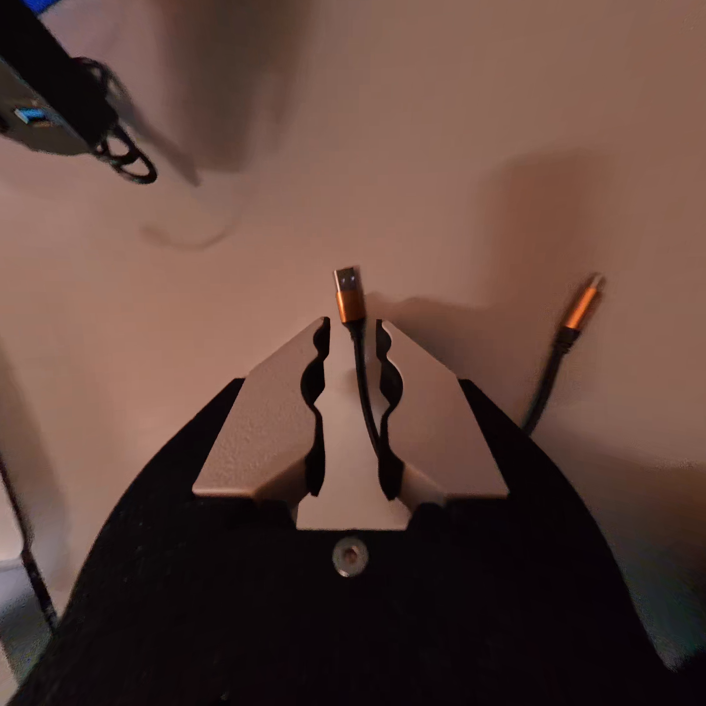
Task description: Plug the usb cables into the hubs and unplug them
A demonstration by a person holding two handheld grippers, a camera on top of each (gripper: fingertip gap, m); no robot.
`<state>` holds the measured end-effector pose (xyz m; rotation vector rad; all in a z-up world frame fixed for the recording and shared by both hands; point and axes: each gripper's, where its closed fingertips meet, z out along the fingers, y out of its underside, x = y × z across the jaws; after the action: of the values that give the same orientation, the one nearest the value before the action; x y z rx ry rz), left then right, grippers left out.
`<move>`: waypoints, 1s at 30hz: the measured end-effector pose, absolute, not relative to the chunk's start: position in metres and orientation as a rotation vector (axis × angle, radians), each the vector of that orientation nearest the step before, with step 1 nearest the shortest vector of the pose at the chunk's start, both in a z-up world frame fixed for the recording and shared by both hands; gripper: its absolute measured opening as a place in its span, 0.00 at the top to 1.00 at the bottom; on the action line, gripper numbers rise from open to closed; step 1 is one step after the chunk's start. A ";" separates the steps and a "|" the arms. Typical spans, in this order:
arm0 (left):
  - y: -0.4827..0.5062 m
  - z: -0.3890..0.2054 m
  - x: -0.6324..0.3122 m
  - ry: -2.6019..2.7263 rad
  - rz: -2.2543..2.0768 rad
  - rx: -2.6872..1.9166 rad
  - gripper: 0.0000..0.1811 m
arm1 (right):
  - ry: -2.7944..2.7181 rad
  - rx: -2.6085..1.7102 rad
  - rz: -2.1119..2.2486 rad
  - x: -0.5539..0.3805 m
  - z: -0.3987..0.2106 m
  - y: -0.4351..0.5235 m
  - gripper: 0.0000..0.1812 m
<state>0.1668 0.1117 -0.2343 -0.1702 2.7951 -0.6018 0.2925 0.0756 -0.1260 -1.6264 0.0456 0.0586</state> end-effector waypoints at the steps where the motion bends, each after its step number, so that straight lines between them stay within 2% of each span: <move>1: 0.117 -0.239 0.169 2.741 -0.589 -0.194 0.88 | 0.043 -1.626 0.065 0.292 -0.126 0.077 0.66; 5: 0.126 -0.254 0.169 2.611 -0.636 -0.284 0.90 | 0.024 -1.631 0.088 0.286 -0.126 0.081 0.66; 8: 0.120 -0.257 0.170 2.544 -0.737 -0.333 0.98 | 0.001 -1.633 0.098 0.281 -0.126 0.082 0.66; 22: 0.127 -0.257 0.188 2.488 -0.851 -0.645 0.99 | -0.070 -1.587 0.171 0.268 -0.119 0.076 0.66; 26: 0.176 -0.219 0.218 2.231 -0.776 -0.796 0.99 | -0.056 -1.579 0.162 0.272 -0.117 0.074 0.66; 30: 0.226 -0.146 0.241 1.821 -0.651 -0.757 0.99 | -0.049 -1.582 0.148 0.274 -0.117 0.075 0.66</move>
<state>0.2407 0.2263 -0.1456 -0.7569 1.8214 -0.6513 0.2736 0.0755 -0.1172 -1.5820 -0.0486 0.1483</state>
